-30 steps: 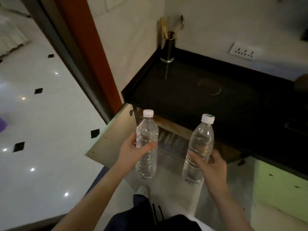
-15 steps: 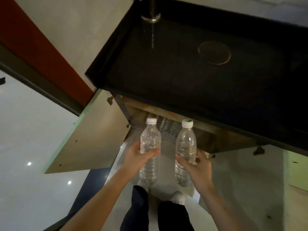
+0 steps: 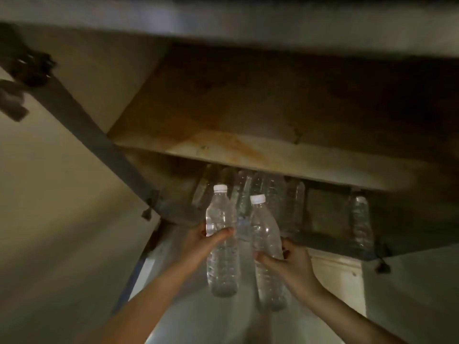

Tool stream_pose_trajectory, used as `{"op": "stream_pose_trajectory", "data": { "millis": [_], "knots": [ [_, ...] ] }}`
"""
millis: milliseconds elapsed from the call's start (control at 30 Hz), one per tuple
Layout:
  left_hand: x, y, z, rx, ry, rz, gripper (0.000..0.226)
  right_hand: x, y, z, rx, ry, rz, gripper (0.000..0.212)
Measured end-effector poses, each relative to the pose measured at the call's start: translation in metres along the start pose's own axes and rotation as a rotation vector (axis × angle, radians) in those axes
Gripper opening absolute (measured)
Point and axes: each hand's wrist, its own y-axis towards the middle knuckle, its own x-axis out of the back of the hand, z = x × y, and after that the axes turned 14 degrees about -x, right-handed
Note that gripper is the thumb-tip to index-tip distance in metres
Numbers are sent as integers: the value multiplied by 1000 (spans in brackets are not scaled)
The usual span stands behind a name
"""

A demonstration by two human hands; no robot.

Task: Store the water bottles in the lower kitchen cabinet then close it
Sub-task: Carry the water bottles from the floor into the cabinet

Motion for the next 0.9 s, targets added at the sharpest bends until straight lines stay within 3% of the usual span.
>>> {"op": "stream_pose_trajectory", "data": {
  "millis": [67,233,567,800,833,900],
  "knots": [
    [-7,35,33,-42,-1,24,43,-10,39,-15,53,26,8,19],
    [-23,111,94,-204,55,14,29,-22,114,-39,150,115,3,17],
    [-33,180,77,-400,99,67,30,-12,163,-42,155,301,-107,13],
    [-32,226,80,-400,238,23,88,-4,164,-48,172,327,-155,6],
    [-33,229,81,-403,239,10,83,-4,165,-49,170,333,-164,5],
    [-35,237,82,-402,237,-11,53,-7,166,-50,155,357,-161,5]
  ]
}}
